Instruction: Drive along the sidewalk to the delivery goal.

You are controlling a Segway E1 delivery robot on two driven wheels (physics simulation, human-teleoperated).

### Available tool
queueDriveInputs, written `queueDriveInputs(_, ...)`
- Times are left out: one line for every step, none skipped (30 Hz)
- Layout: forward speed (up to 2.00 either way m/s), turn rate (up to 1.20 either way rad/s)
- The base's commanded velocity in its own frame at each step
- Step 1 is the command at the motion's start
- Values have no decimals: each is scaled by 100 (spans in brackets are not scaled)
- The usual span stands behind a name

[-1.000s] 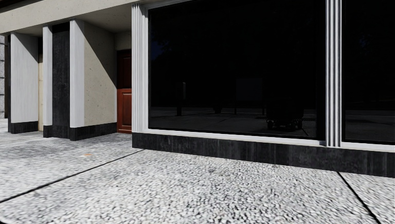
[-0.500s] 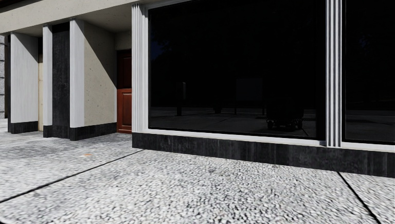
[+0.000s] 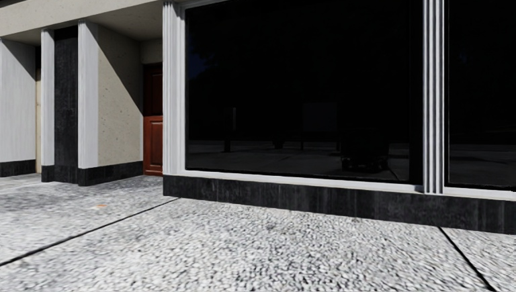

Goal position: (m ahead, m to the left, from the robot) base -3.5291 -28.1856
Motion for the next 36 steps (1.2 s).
queueDriveInputs(82, -76)
queueDriveInputs(83, -78)
queueDriveInputs(84, -78)
queueDriveInputs(87, -78)
queueDriveInputs(87, -78)
queueDriveInputs(90, -78)
queueDriveInputs(95, -78)
queueDriveInputs(98, -78)
queueDriveInputs(98, -78)
queueDriveInputs(99, -79)
queueDriveInputs(99, -79)
queueDriveInputs(99, -80)
queueDriveInputs(99, -80)
queueDriveInputs(99, -81)
queueDriveInputs(99, -90)
queueDriveInputs(99, -93)
queueDriveInputs(99, -93)
queueDriveInputs(99, -94)
queueDriveInputs(99, -94)
queueDriveInputs(99, -95)
queueDriveInputs(99, -95)
queueDriveInputs(99, -95)
queueDriveInputs(99, -96)
queueDriveInputs(99, -97)
queueDriveInputs(99, -97)
queueDriveInputs(99, -101)
queueDriveInputs(99, -103)
queueDriveInputs(99, -103)
queueDriveInputs(99, -103)
queueDriveInputs(99, -104)
queueDriveInputs(100, -104)
queueDriveInputs(100, -104)
queueDriveInputs(100, -104)
queueDriveInputs(100, -104)
queueDriveInputs(100, -104)
queueDriveInputs(100, -104)
